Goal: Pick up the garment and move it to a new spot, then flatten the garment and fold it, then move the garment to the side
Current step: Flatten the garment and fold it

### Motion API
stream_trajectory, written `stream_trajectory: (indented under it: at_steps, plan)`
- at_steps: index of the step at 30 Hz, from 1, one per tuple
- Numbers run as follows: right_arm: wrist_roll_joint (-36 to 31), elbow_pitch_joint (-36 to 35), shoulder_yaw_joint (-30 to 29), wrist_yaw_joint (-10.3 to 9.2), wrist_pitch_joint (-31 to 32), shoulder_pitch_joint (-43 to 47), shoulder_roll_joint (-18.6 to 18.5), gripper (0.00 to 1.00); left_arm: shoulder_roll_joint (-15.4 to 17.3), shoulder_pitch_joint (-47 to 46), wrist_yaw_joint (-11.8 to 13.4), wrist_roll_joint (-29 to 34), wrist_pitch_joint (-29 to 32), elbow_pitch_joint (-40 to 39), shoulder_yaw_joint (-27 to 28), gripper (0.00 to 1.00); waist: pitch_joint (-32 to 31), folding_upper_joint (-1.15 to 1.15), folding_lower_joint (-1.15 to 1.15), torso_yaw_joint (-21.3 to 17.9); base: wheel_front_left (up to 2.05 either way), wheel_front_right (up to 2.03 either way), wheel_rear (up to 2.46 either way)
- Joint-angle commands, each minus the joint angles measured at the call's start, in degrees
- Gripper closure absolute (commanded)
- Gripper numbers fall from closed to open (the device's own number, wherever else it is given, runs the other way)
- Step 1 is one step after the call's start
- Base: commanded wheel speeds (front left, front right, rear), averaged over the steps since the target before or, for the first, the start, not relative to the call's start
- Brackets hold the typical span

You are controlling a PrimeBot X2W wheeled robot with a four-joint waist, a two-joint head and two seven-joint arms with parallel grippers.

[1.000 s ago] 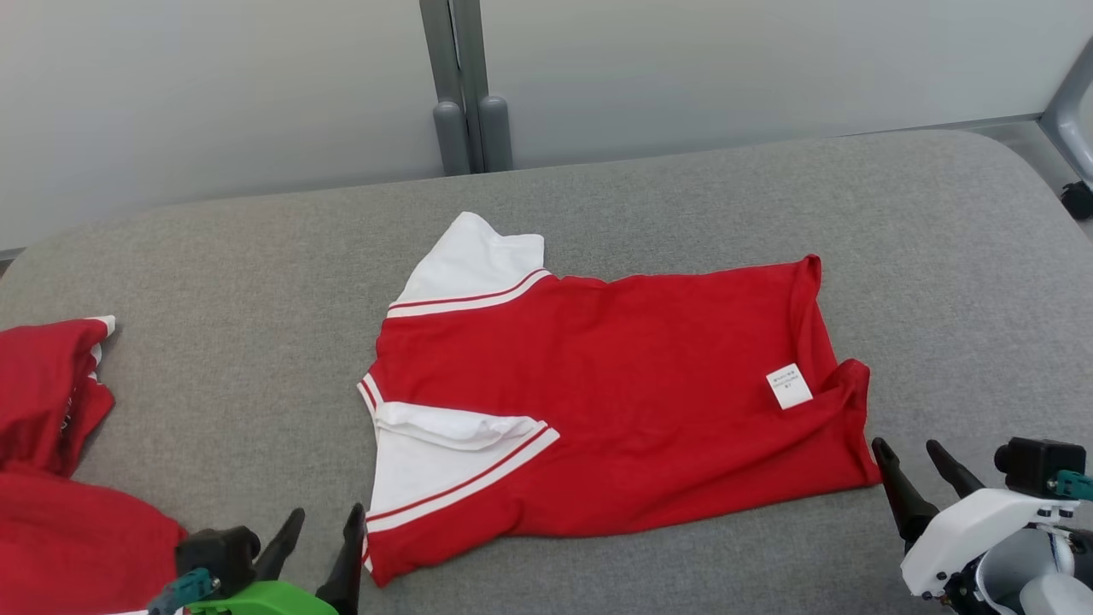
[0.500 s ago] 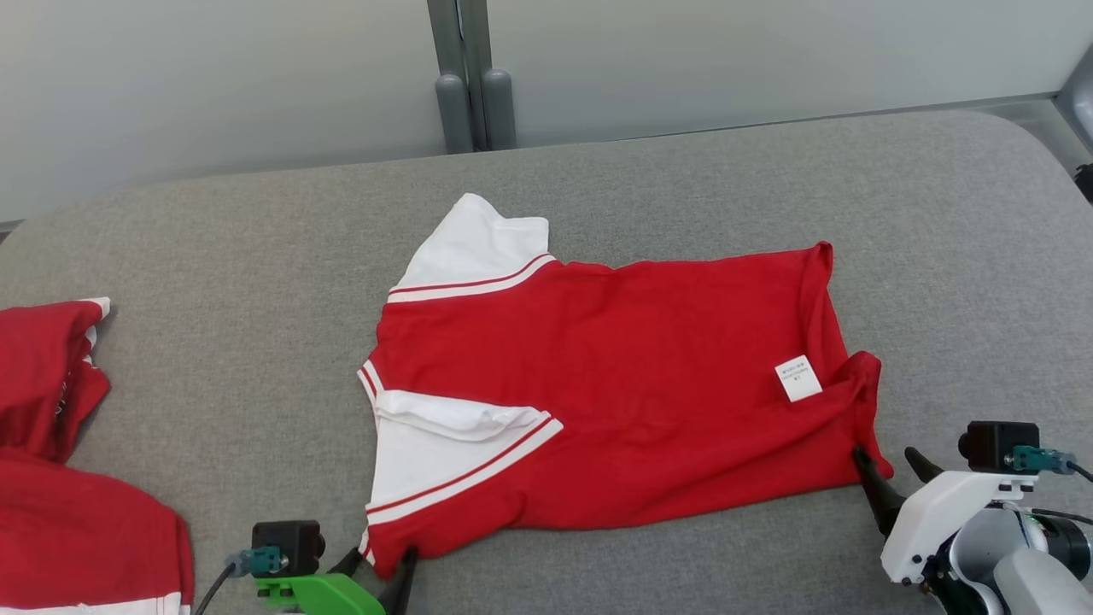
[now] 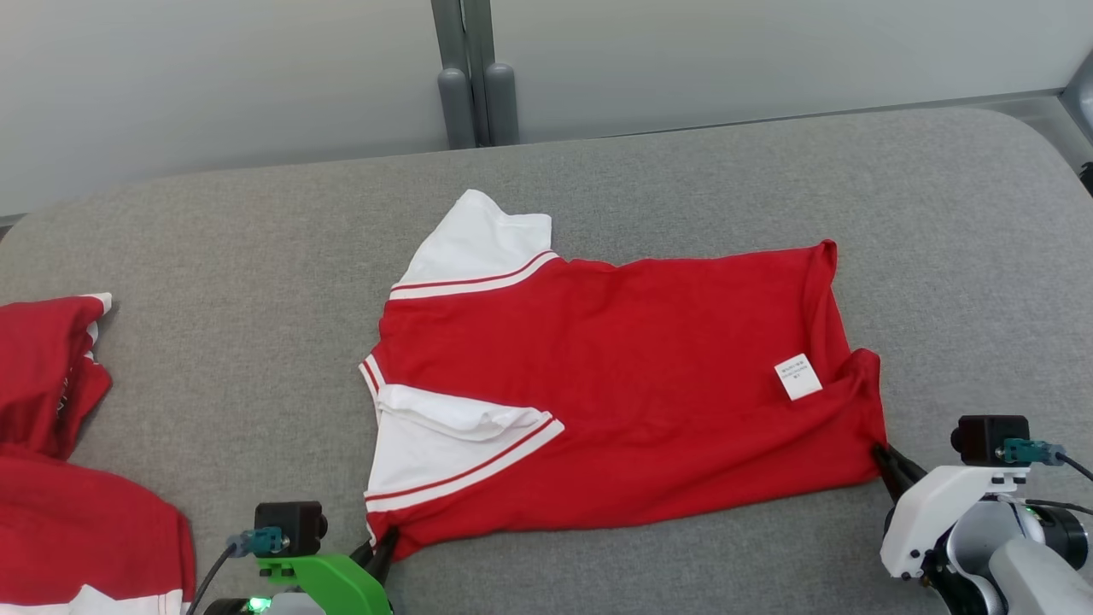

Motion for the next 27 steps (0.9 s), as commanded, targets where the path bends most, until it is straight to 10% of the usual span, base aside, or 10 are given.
stream_trajectory:
  at_steps: [1,20,22,23,24,27]
  plan:
    - [0.7,-0.2,0.2,-0.04,-0.8,0.3,-0.9,1.00,0.7,0.4,-0.3,-0.7,-0.4,-0.2,0.5,1.00,-0.6,0.00,0.00,0.0,0.00,0.00,0.00]
    - [7.2,-10.3,-0.4,-0.07,3.4,13.9,-7.7,1.00,8.7,9.9,4.6,-3.0,6.4,-12.5,0.2,1.00,-1.5,0.00,0.00,-0.5,0.00,0.00,0.00]
    - [7.7,-10.9,-0.5,-0.07,4.5,14.5,-7.5,0.64,9.3,10.4,5.1,-3.3,7.3,-13.8,0.2,0.97,-1.2,0.00,0.00,-0.5,0.00,0.00,0.00]
    - [7.8,-11.2,-0.5,-0.07,4.9,14.7,-7.5,0.00,9.4,10.6,5.3,-3.5,7.6,-14.2,0.2,0.51,-1.1,0.00,0.00,-0.5,0.00,0.00,0.00]
    - [8.0,-11.6,-0.7,-0.07,5.2,14.9,-7.4,0.00,9.5,10.9,5.6,-3.7,8.1,-14.4,0.2,0.00,-1.1,0.00,0.00,-0.6,0.00,0.00,0.00]
    - [8.2,-12.5,-1.1,-0.06,5.7,14.9,-7.3,0.00,9.9,10.7,6.1,-3.6,8.4,-15.6,0.3,0.00,-0.9,0.00,0.00,-0.7,0.00,0.00,0.00]
